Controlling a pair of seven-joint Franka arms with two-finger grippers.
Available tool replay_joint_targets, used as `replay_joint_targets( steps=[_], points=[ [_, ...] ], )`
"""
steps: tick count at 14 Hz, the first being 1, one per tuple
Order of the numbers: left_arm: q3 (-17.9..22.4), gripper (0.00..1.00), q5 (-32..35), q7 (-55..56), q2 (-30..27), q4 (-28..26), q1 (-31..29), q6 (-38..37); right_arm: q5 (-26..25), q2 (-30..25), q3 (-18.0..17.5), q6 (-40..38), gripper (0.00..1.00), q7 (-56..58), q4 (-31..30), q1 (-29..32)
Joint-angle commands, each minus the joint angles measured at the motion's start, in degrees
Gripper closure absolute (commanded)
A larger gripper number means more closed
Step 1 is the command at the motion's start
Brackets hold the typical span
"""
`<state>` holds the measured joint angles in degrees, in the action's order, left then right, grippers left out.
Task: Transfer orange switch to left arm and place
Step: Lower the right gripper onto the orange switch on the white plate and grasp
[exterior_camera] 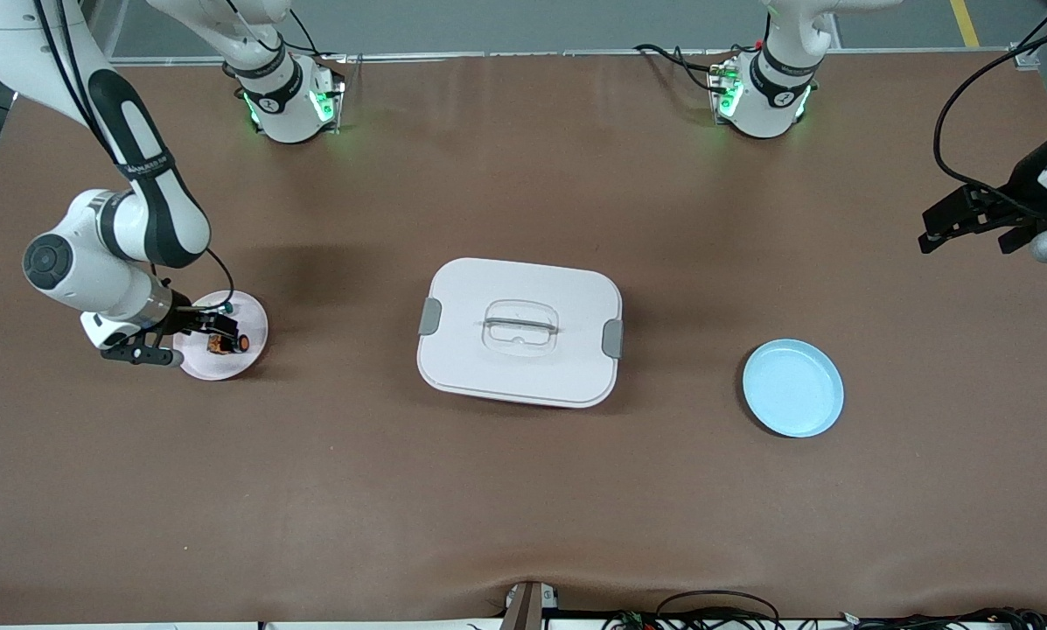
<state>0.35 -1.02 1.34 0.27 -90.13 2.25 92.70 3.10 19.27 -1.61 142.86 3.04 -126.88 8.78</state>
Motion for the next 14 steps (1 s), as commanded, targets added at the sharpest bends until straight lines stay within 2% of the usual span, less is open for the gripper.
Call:
replay_joint_targets(
  steps=[1, 4, 8, 14],
  points=[
    [0.17, 0.00, 0.58, -1.17, -0.09, 0.65, 0.30, -0.86, 0.24, 1.65, -0.50, 0.49, 0.00, 0.74, 1.11, -0.08],
    [0.17, 0.00, 0.66, -1.17, -0.09, 0.65, 0.30, -0.86, 0.24, 3.84, -0.50, 3.56, 0.00, 0.74, 1.20, -0.35],
    [0.17, 0.00, 0.58, -1.17, -0.09, 0.65, 0.30, -0.86, 0.24, 6.57, -0.50, 3.74, 0.00, 0.74, 3.56, 0.18],
    [0.17, 0.00, 0.49, -1.17, -0.09, 0.65, 0.30, -0.86, 0.24, 6.75, -0.50, 3.65, 0.00, 0.74, 3.57, 0.27]
  ],
)
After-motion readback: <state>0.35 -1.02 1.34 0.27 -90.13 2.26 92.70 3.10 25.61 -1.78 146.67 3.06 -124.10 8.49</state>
